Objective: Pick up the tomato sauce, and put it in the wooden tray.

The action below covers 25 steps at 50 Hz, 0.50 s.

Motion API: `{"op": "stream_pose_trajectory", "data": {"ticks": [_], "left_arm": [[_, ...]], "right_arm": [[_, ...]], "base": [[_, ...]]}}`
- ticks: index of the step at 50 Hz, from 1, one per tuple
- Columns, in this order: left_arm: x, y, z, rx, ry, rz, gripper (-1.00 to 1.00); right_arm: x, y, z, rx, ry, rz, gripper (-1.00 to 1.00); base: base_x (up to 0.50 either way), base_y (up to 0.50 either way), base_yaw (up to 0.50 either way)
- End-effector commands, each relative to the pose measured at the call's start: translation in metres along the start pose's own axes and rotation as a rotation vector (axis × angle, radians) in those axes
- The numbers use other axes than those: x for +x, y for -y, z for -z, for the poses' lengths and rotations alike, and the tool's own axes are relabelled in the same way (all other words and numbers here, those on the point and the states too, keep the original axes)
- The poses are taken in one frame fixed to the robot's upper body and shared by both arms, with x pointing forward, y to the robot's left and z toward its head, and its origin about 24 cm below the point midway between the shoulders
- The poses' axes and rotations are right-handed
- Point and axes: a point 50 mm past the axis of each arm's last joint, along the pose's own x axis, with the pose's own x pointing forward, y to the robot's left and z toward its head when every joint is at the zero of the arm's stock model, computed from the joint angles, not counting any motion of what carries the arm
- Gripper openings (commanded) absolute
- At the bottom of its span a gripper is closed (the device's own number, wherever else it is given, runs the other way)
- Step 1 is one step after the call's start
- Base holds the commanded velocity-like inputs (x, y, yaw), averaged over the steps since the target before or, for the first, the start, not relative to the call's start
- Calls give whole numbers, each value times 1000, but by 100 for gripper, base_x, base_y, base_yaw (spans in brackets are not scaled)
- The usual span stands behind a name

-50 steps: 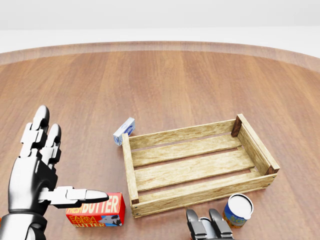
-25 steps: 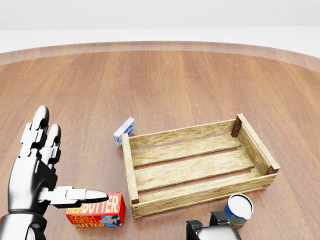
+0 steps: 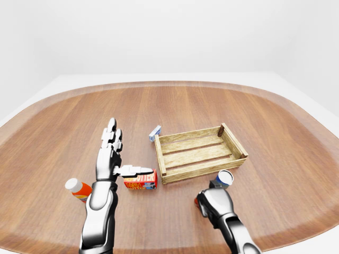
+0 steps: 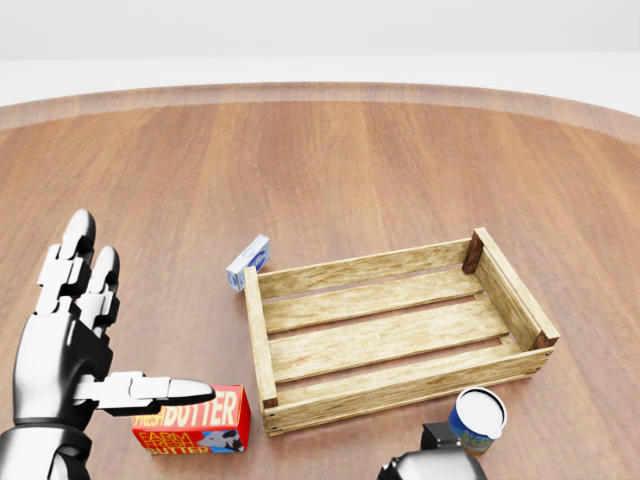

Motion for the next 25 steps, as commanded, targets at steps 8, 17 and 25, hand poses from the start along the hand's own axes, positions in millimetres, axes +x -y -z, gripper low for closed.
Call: {"op": "stream_pose_trajectory", "data": {"ticks": [8,17,25], "left_arm": [[0,0,0,-1,2,0,100],[0,0,-2,-1,8,0,100],[0,0,-1,-1,4,-2,100]], "right_arm": [[-3,58,-15,7,38,130,-100],[-5,90,-19,-4,47,206,-100],[-8,109,-23,-4,59,249,-100]], "base": [[0,0,0],[0,0,0],[0,0,0]]}}
